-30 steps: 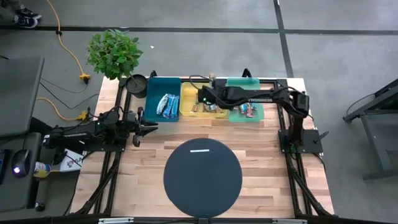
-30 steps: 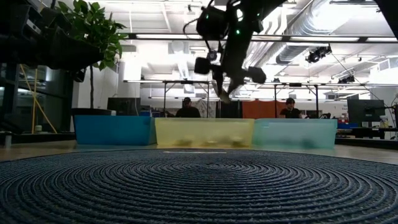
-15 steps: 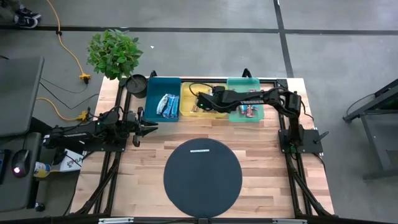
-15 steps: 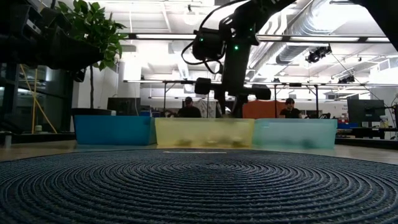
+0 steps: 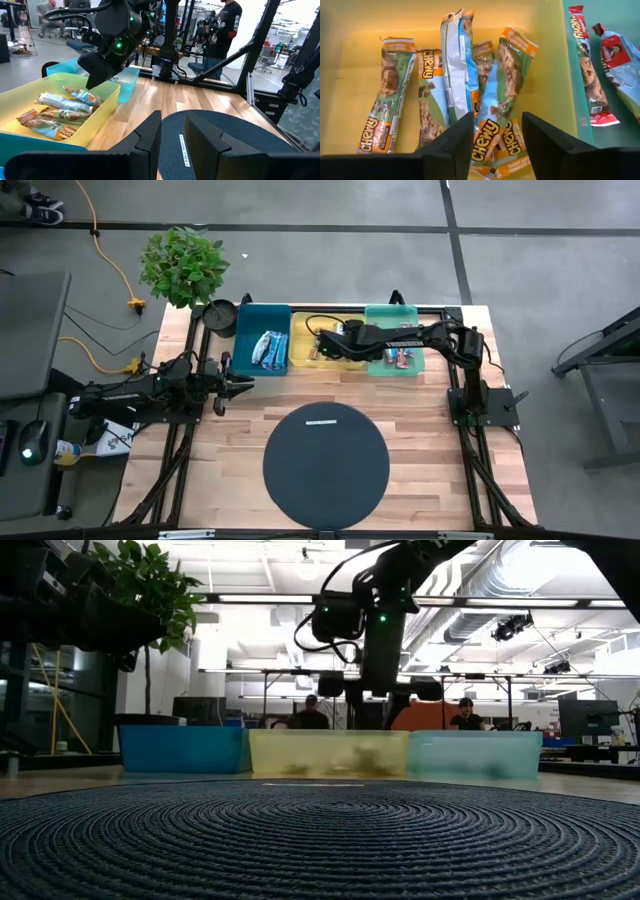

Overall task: Pick and place Granola Bars by type
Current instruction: Return to Home Position

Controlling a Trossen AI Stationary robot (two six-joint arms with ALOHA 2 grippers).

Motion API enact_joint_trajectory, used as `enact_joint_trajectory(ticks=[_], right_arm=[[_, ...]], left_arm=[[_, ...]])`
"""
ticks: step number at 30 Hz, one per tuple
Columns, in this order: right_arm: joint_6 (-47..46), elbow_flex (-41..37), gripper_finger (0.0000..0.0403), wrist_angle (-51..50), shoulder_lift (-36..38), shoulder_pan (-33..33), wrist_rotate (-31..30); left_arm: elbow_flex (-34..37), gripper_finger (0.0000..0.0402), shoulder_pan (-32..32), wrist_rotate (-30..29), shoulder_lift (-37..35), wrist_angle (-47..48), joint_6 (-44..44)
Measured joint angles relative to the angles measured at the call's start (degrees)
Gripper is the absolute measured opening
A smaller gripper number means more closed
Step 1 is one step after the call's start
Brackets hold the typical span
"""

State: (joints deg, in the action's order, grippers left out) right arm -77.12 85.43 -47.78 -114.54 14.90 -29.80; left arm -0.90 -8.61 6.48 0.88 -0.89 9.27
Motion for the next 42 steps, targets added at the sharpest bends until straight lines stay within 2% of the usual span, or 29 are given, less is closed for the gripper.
enact_joint_trajectory(ticks=[5, 12, 22, 27, 31, 34, 37, 42], right_arm=[[3.2, 0.0, 0.0168, 2.2, 0.7, 0.1, -0.3], [19.8, 0.0, 0.0165, 6.6, 4.3, -0.5, -0.6], [42.0, 0.0, 0.0106, 10.9, 15.6, -5.4, -1.4], [47.5, 0.0, 0.0074, 10.4, 21.8, -7.9, -0.4], [49.5, 0.0, 0.0026, 7.6, 25.7, -9.4, 2.2], [50.2, -0.2, 0.0006, 4.9, 28.3, -10.7, 1.2], [50.0, -5.6, 0.0005, 8.4, 33.2, -12.0, 0.2], [45.9, -25.5, 0.0001, 24.6, 46.8, -14.6, 1.5]], left_arm=[[0.0, 0.0082, 0.0, 0.0, 0.0, 0.0, 0.0], [0.0, 0.0082, 0.0, 0.0, 0.0, 0.0, 0.0], [0.0, 0.0082, 0.0, 0.0, 0.0, 0.0, 0.0], [0.0, 0.0082, 0.0, 0.0, 0.0, 0.0, 0.0], [0.0, 0.0082, 0.0, 0.0, 0.0, 0.0, 0.0], [0.0, 0.0082, 0.0, 0.0, 0.0, 0.0, 0.0], [0.0, 0.0082, 0.0, 0.0, 0.0, 0.0, 0.0], [0.0, 0.0082, 0.0, 0.0, 0.0, 0.0, 0.0]])
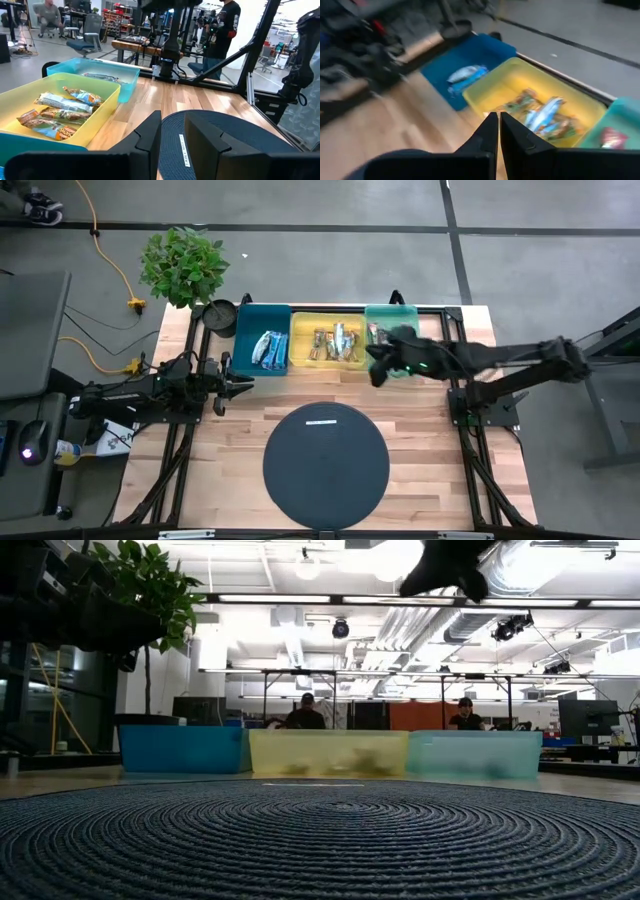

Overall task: Pick and place Granola Bars by type
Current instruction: Return to Home Position

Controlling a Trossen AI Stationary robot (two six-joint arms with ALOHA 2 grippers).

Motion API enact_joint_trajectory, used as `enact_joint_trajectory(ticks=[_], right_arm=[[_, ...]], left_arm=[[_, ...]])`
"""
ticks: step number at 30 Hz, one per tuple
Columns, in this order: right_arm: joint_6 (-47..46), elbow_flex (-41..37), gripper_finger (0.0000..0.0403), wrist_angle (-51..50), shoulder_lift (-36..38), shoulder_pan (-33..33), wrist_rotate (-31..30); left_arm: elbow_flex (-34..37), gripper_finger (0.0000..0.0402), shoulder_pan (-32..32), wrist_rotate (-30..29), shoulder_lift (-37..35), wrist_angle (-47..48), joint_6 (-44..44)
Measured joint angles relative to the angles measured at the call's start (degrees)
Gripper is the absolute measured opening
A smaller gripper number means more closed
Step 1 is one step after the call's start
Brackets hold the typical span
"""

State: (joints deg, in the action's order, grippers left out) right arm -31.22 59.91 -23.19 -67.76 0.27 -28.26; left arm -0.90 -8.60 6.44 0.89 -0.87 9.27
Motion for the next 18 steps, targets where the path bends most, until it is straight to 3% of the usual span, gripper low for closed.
enact_joint_trajectory(ticks=[9, 18], right_arm=[[-0.9, -29.6, 0.0, 28.8, 25.1, -4.1, 1.9], [5.1, -43.4, 0.0, 32.8, 46.3, -4.5, 3.9]], left_arm=[[0.0, 0.0082, 0.0, 0.0, 0.0, 0.0, 0.0], [0.0, 0.0082, 0.0, 0.0, 0.0, 0.0, 0.0]])
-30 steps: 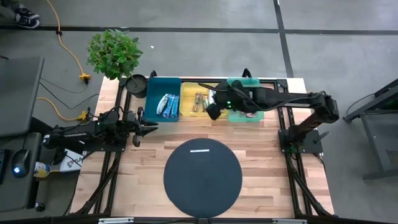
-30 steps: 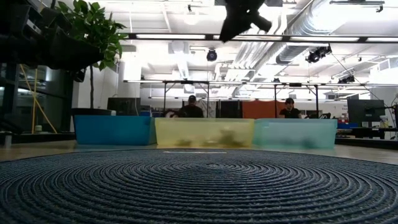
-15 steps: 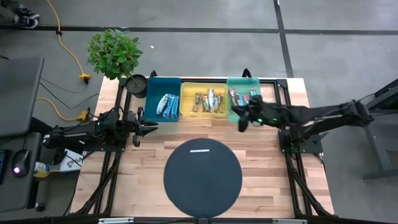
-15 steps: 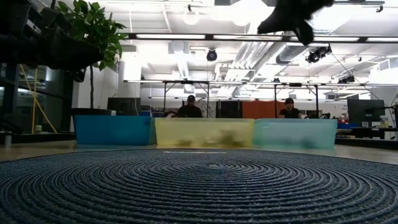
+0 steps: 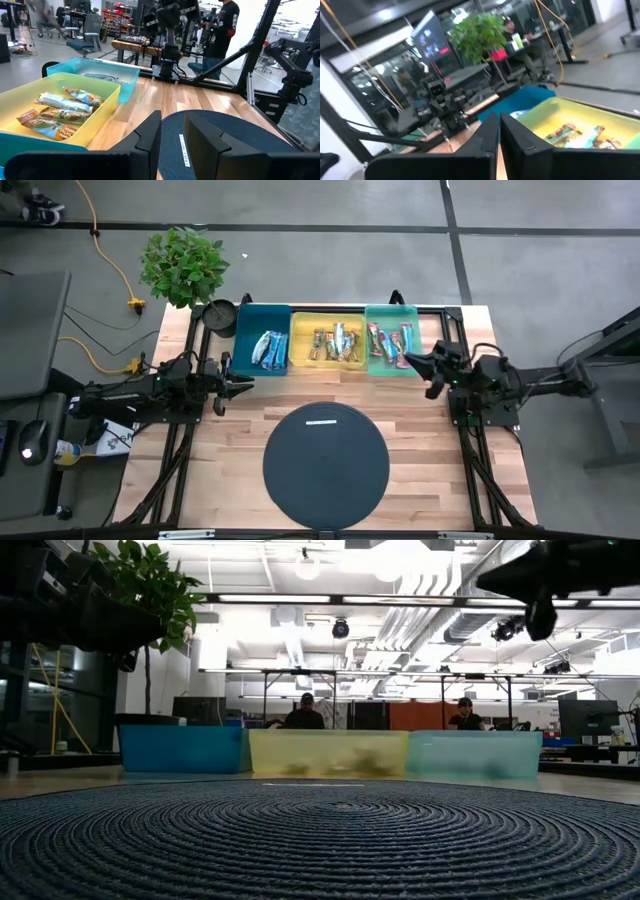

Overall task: Pick and place Granola Bars by type
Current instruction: Return to Home Position

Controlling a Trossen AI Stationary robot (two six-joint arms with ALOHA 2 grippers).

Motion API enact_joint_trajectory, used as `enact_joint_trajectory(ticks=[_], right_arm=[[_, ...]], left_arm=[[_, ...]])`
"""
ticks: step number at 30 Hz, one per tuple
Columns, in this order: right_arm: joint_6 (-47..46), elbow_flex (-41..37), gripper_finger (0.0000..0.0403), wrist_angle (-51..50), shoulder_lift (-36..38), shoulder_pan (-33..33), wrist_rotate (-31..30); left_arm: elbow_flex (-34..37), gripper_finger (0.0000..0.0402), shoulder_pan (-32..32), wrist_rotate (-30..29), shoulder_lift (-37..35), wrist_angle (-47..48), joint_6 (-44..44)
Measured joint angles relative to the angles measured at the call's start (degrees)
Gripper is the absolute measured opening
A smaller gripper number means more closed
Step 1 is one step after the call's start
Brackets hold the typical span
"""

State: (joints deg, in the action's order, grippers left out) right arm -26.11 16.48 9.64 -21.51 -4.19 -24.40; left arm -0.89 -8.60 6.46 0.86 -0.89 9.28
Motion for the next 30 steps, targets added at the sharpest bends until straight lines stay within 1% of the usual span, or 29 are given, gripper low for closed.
enact_joint_trajectory(ticks=[8, 11, 13, 17, 21, 25, 27, 30], right_arm=[[2.5, -9.9, 0.0, 0.5, 15.9, 0.0, 3.0], [3.7, -12.8, 0.0, 0.7, 21.0, 0.0, 5.4], [4.9, -13.8, 0.0, 1.8, 21.3, 0.0, 7.6], [7.6, -13.8, 0.0, 1.5, 20.6, 0.2, 14.1], [11.5, -13.8, 0.0, -4.0, 20.6, 0.5, 19.4], [11.8, -13.7, 0.0, -13.7, 20.5, 0.5, 20.5], [12.6, -13.5, 0.0, -14.6, 19.7, 0.5, 22.1], [14.1, -13.5, 0.0, -14.9, 19.2, 0.5, 22.9]], left_arm=[[0.0, 0.0082, 0.0, 0.0, 0.0, 0.0, 0.0], [0.0, 0.0082, 0.0, 0.0, 0.0, 0.0, 0.0], [0.0, 0.0082, 0.0, 0.0, 0.0, 0.0, 0.0], [0.0, 0.0082, 0.0, 0.0, 0.0, 0.0, 0.0], [0.0, 0.0082, 0.0, 0.0, 0.0, 0.0, 0.0], [0.0, 0.0082, 0.0, 0.0, 0.0, 0.0, 0.0], [0.0, 0.0082, 0.0, 0.0, 0.0, 0.0, 0.0], [0.0, 0.0082, 0.0, 0.0, 0.0, 0.0, 0.0]])
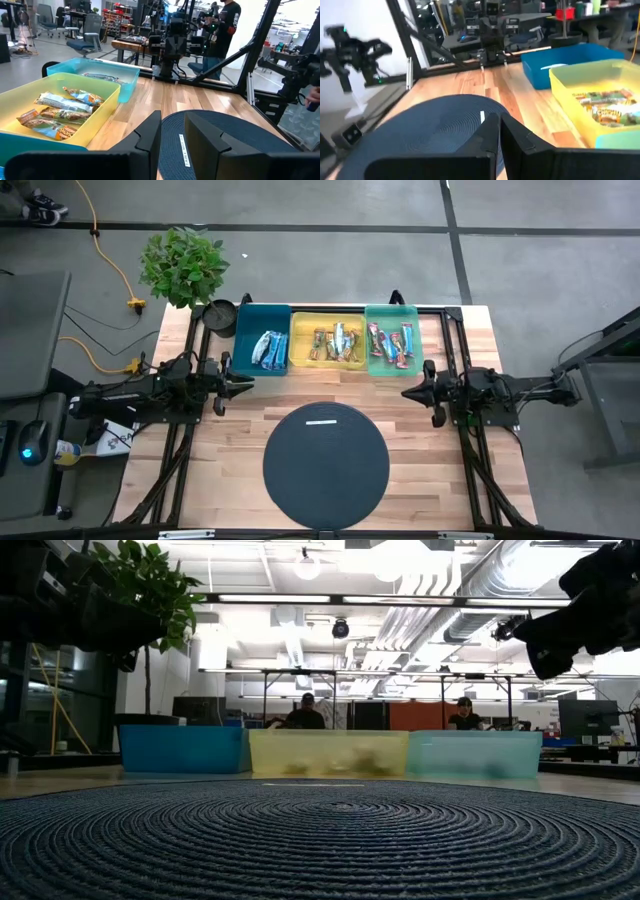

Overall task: Pick and place Granola Bars by type
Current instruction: Return to Home Position

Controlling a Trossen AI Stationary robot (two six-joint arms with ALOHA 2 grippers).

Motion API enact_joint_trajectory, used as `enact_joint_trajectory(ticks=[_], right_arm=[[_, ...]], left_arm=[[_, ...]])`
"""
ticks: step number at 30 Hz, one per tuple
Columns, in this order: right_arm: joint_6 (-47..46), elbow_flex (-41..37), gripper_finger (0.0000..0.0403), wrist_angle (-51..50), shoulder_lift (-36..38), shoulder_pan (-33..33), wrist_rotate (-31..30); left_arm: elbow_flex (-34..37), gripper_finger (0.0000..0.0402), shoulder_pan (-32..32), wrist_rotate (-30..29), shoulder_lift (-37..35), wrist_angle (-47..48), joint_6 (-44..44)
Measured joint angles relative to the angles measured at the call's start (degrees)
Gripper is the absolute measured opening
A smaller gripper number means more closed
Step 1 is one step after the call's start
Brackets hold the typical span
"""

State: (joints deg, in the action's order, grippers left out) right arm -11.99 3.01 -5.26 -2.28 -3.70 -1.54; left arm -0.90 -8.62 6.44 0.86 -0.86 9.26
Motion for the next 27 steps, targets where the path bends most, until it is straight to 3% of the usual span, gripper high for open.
enact_joint_trajectory(ticks=[4, 13, 27], right_arm=[[4.8, 0.0, 0.0, -0.2, -0.4, 0.0, 1.6], [1.8, 0.0, 0.0001, 0.1, -1.1, 0.0, -2.5], [1.6, 0.0, 0.0001, 0.0, -1.1, 0.0, -2.5]], left_arm=[[0.0, 0.0082, 0.0, 0.0, 0.0, 0.0, 0.0], [0.0, 0.0082, 0.0, 0.0, 0.0, 0.0, 0.0], [0.0, 0.0082, 0.0, 0.0, 0.0, 0.0, 0.0]])
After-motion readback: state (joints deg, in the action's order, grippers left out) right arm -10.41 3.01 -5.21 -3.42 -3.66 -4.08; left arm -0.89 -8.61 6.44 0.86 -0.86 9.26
